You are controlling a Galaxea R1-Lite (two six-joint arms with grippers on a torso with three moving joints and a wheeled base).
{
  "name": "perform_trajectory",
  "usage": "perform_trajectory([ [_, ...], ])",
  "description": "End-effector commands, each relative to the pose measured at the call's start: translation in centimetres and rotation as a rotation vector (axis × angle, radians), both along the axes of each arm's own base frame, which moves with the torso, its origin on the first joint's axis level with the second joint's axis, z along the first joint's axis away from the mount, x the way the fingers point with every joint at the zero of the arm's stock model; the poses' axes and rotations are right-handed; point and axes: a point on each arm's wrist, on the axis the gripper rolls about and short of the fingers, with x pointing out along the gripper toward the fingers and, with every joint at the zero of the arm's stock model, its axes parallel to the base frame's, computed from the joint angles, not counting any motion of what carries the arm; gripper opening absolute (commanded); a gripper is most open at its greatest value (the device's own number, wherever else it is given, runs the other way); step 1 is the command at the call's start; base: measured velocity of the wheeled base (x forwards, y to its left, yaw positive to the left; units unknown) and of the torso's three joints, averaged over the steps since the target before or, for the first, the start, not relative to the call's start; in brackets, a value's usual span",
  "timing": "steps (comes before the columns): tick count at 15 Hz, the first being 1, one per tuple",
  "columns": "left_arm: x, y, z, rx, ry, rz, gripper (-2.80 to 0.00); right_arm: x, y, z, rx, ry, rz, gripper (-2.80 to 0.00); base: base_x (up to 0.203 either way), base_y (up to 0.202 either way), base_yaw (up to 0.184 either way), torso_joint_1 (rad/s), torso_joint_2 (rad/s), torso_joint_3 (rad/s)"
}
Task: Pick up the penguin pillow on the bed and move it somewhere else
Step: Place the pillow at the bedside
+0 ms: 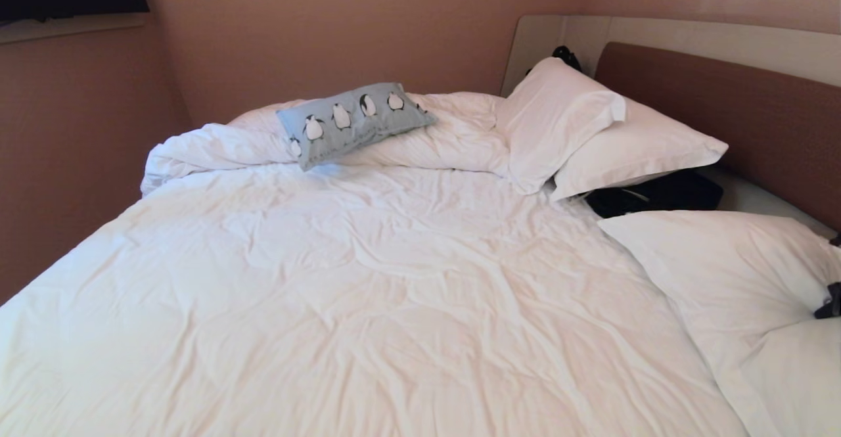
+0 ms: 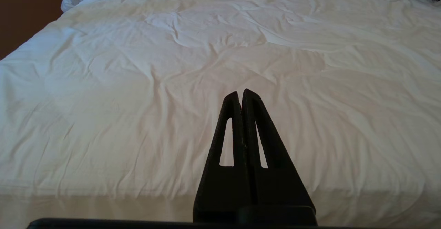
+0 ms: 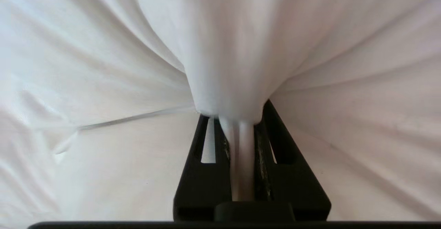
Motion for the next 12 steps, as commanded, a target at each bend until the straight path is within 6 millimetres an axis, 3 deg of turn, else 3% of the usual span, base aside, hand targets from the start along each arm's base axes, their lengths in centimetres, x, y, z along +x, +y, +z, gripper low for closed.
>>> perform_trajectory([
  [1, 0.0, 0.0, 0.0, 0.0, 0.001, 0.0, -2.8, -0.5, 0.2, 2.2, -0.01, -0.049, -0.013, -2.8, 0.0, 0.0, 0.0, 0.0, 0.0, 0.0],
  [7, 0.0, 0.0, 0.0, -0.001, 0.0, 0.0, -2.8, -0.8, 0.2, 2.6, -0.012, -0.061, -0.016, -2.8, 0.0, 0.0, 0.0, 0.0, 0.0, 0.0],
  [12, 0.0, 0.0, 0.0, -0.001, 0.001, 0.0, -2.8, -1.2, 0.6, 4.4, -0.014, -0.097, -0.048, -2.8, 0.0, 0.0, 0.0, 0.0, 0.0, 0.0],
])
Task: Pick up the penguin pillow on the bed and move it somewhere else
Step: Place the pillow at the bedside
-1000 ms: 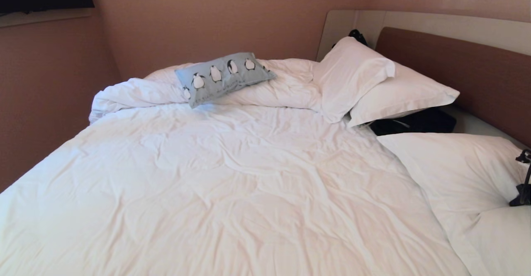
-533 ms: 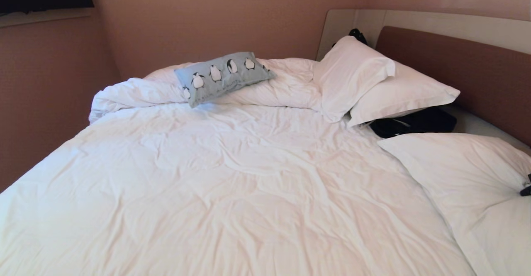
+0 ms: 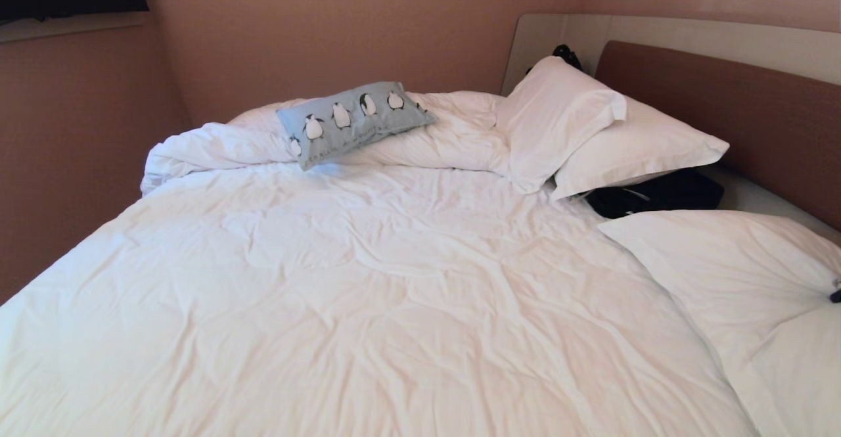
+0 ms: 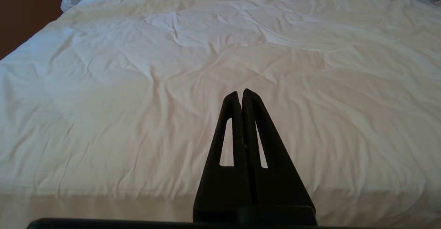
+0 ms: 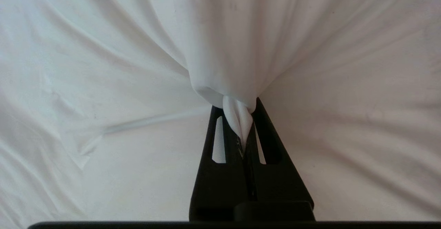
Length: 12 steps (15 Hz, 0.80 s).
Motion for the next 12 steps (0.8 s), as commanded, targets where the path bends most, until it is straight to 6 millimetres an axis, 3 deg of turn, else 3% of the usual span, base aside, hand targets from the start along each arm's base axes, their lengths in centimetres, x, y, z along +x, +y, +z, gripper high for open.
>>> perform_trajectory([
  [1, 0.0, 0.0, 0.0, -0.001, 0.0, 0.001, -2.8, -0.4, 0.4, 1.6, 0.0, -0.032, -0.021, -2.8, 0.0, 0.0, 0.0, 0.0, 0.0, 0.0],
  [5, 0.0, 0.0, 0.0, 0.0, 0.0, 0.001, -2.8, -0.9, 1.0, 3.6, 0.027, -0.097, -0.035, -2.8, 0.0, 0.0, 0.0, 0.0, 0.0, 0.0],
  [12, 0.0, 0.0, 0.0, 0.0, 0.0, 0.001, -2.8, -0.7, 0.9, 4.8, 0.032, -0.175, -0.1, -2.8, 0.0, 0.0, 0.0, 0.0, 0.0, 0.0],
])
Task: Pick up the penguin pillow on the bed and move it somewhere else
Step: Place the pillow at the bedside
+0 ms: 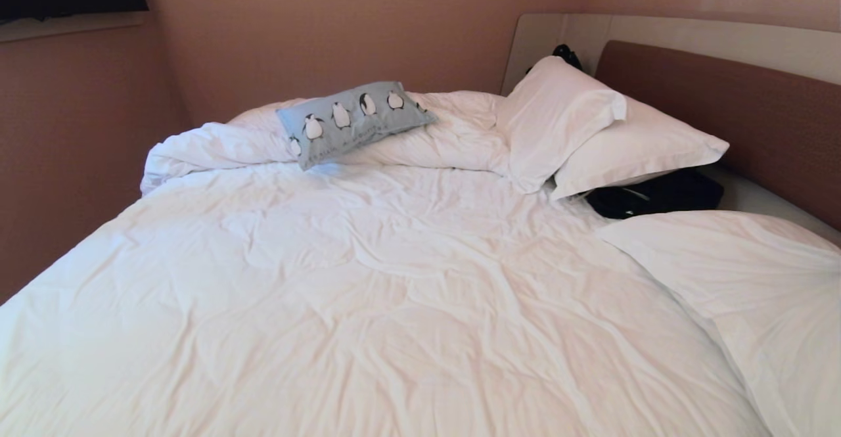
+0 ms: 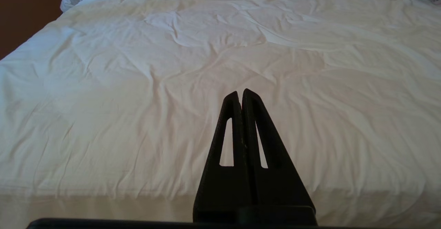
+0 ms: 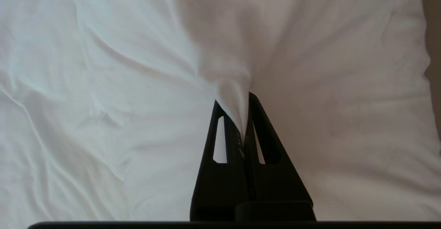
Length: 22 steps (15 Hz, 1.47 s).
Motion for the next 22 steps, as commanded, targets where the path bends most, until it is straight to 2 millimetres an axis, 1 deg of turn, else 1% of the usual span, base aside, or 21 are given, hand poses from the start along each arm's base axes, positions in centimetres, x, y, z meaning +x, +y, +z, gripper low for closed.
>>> perform_trajectory([
  [1, 0.0, 0.0, 0.0, 0.0, 0.001, 0.0, -2.8, 0.1, -0.1, 0.6, 0.002, -0.038, -0.029, -2.8, 0.0, 0.0, 0.0, 0.0, 0.0, 0.0],
  [5, 0.0, 0.0, 0.0, -0.001, 0.001, 0.0, -2.8, 0.3, -0.2, 1.0, 0.01, -0.081, -0.065, -2.8, 0.0, 0.0, 0.0, 0.0, 0.0, 0.0],
  [10, 0.0, 0.0, 0.0, -0.001, 0.0, 0.0, -2.8, 1.1, -0.6, 2.1, 0.026, -0.21, -0.146, -2.8, 0.0, 0.0, 0.0, 0.0, 0.0, 0.0],
  [14, 0.0, 0.0, 0.0, -0.001, 0.0, 0.0, -2.8, 2.0, 0.2, 3.3, 0.05, -0.297, -0.173, -2.8, 0.0, 0.0, 0.0, 0.0, 0.0, 0.0],
  [18, 0.0, 0.0, 0.0, -0.001, 0.0, 0.0, -2.8, 3.0, 1.3, 3.8, 0.054, -0.33, -0.148, -2.8, 0.0, 0.0, 0.0, 0.0, 0.0, 0.0],
  [22, 0.0, 0.0, 0.0, 0.0, 0.0, 0.0, -2.8, 3.8, 1.4, 4.1, 0.028, -0.389, -0.138, -2.8, 0.0, 0.0, 0.0, 0.0, 0.0, 0.0],
])
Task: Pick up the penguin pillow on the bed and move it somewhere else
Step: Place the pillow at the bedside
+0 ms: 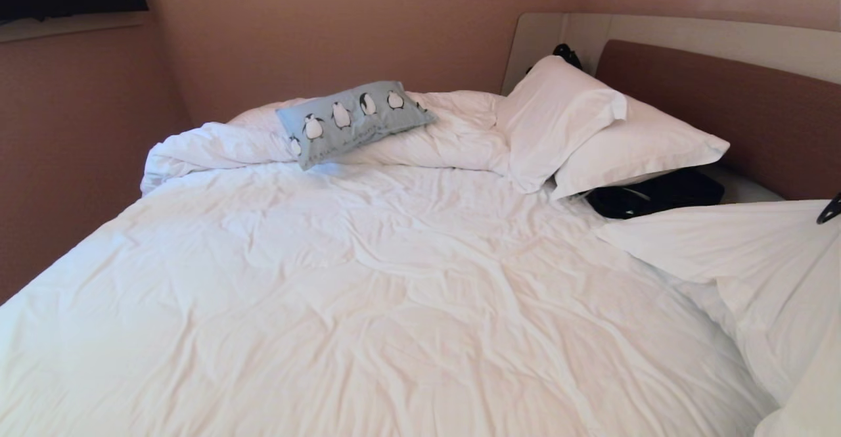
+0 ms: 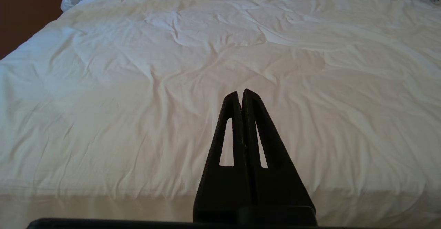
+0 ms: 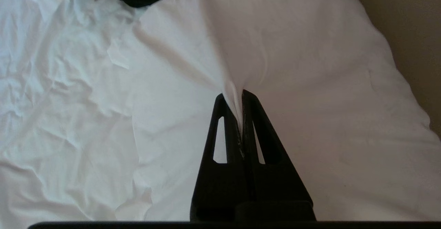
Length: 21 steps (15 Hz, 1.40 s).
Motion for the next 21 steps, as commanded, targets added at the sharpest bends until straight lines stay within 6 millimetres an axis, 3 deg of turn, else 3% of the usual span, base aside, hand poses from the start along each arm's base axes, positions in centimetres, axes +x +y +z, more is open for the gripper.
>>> perform_trajectory([
  [1, 0.0, 0.0, 0.0, -0.001, 0.0, 0.001, -2.8, 0.3, -0.1, 0.4, -0.008, -0.048, -0.007, -2.8, 0.0, 0.0, 0.0, 0.0, 0.0, 0.0],
  [6, 0.0, 0.0, 0.0, -0.001, 0.0, 0.001, -2.8, 0.0, 0.2, 1.7, 0.008, -0.101, -0.026, -2.8, 0.0, 0.0, 0.0, 0.0, 0.0, 0.0],
  [11, 0.0, 0.0, 0.0, 0.0, 0.0, 0.001, -2.8, 0.4, 0.1, 1.3, 0.009, -0.106, -0.019, -2.8, 0.0, 0.0, 0.0, 0.0, 0.0, 0.0],
  [21, 0.0, 0.0, 0.0, -0.001, 0.001, 0.001, -2.8, 1.4, 3.2, 2.9, 0.036, -0.147, 0.03, -2.8, 0.0, 0.0, 0.0, 0.0, 0.0, 0.0],
])
